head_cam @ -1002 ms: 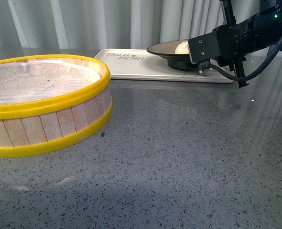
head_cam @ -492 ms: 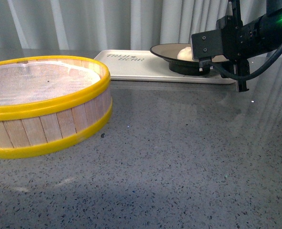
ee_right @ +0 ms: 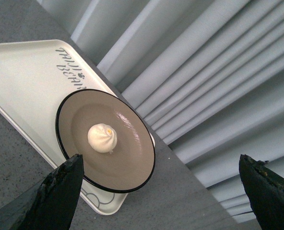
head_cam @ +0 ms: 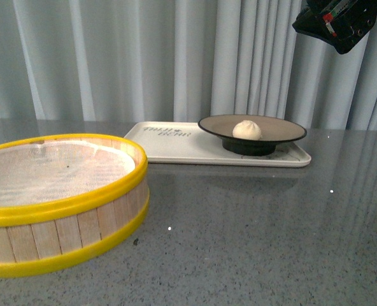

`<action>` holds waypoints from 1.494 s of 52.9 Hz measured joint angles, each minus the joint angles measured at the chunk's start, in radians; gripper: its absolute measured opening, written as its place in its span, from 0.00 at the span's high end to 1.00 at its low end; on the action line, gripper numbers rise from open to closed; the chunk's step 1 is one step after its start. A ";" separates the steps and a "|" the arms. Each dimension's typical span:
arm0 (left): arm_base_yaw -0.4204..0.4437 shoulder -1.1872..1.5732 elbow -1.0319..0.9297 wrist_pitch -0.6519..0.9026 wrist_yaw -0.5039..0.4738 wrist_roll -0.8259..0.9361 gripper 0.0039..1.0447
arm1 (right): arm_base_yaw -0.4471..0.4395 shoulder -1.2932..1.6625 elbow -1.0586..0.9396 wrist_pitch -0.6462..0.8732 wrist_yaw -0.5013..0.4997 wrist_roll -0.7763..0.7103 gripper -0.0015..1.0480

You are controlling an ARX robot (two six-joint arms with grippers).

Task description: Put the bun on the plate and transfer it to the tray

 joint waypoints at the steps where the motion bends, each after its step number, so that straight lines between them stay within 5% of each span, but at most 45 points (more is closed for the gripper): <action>1: 0.000 0.000 0.000 0.000 0.000 0.000 0.06 | 0.000 -0.004 -0.002 0.005 0.014 0.044 0.09; 6: 0.000 0.000 0.000 0.000 0.000 0.000 0.06 | -0.005 -0.042 -0.203 0.286 0.253 0.394 0.28; 11: 0.000 0.000 0.000 0.000 -0.002 0.000 0.06 | -0.037 -0.148 -0.456 0.443 0.243 0.628 0.50; 23: 0.000 0.000 0.000 0.000 0.000 0.000 0.06 | -0.095 -0.356 -0.823 0.595 0.186 0.713 0.99; 51: 0.000 0.000 0.000 0.000 0.000 0.000 0.06 | -0.198 -0.605 -1.103 0.623 0.093 0.721 0.98; 79: 0.000 0.000 0.000 0.000 0.000 0.000 0.06 | -0.198 -0.931 -1.257 0.455 0.090 0.721 0.98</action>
